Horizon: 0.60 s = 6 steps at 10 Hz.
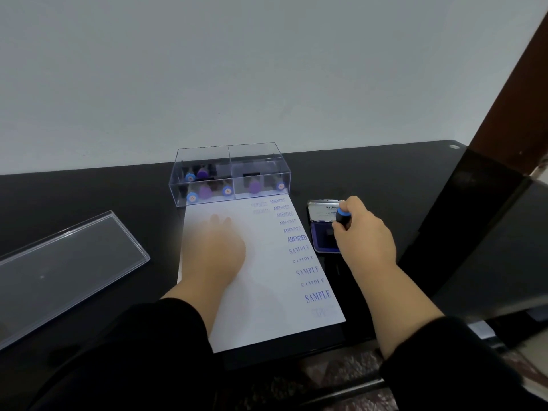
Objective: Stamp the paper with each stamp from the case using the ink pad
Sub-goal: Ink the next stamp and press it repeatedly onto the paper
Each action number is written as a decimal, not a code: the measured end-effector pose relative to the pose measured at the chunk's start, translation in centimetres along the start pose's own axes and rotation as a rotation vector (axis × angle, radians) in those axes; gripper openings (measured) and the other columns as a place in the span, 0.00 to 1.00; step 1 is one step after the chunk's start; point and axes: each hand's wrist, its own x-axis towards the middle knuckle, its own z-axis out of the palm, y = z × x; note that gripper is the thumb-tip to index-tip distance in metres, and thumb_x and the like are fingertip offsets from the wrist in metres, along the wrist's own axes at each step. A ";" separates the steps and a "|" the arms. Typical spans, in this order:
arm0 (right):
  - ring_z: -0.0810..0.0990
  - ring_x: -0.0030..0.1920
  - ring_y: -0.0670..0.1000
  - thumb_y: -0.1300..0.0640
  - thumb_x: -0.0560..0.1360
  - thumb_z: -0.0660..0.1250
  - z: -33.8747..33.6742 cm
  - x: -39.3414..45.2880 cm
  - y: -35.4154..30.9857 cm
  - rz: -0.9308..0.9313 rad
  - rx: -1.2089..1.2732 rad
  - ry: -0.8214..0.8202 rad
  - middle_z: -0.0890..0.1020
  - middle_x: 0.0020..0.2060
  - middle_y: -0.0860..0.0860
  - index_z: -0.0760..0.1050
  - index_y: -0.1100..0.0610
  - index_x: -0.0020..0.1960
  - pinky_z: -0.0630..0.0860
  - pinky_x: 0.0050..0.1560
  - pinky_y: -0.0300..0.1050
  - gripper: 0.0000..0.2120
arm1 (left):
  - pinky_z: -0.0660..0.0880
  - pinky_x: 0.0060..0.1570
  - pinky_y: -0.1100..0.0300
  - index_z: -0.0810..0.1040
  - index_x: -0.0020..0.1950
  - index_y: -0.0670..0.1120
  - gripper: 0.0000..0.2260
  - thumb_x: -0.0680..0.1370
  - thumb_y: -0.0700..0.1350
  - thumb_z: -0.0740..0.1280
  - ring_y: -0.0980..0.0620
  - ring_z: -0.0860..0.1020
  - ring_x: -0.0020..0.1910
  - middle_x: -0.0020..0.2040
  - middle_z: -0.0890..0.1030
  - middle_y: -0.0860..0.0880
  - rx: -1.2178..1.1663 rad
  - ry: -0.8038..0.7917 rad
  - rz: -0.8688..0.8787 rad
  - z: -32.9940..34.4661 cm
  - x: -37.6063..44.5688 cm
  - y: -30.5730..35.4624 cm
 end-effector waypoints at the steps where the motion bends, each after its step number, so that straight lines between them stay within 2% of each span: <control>1: 0.73 0.39 0.53 0.57 0.78 0.60 0.3 -0.1 -0.1 0.011 -0.005 0.008 0.75 0.42 0.50 0.67 0.51 0.56 0.65 0.29 0.41 0.08 | 0.41 0.74 0.49 0.45 0.79 0.51 0.24 0.82 0.51 0.45 0.52 0.43 0.77 0.79 0.43 0.51 0.005 -0.009 -0.001 0.0 0.1 0.0; 3: 0.72 0.38 0.53 0.58 0.78 0.60 0.3 0.0 -0.1 0.022 -0.026 0.015 0.74 0.40 0.50 0.66 0.52 0.55 0.64 0.28 0.41 0.07 | 0.41 0.74 0.49 0.45 0.78 0.51 0.24 0.82 0.51 0.45 0.52 0.43 0.77 0.79 0.43 0.51 0.006 -0.015 -0.004 0.0 0.0 0.0; 6: 0.70 0.39 0.53 0.58 0.78 0.59 0.6 -0.4 -0.1 -0.008 -0.042 0.031 0.73 0.42 0.49 0.67 0.53 0.57 0.59 0.27 0.40 0.08 | 0.41 0.74 0.50 0.46 0.78 0.51 0.24 0.82 0.51 0.45 0.52 0.43 0.77 0.79 0.43 0.51 0.000 -0.006 -0.009 0.0 -0.1 0.0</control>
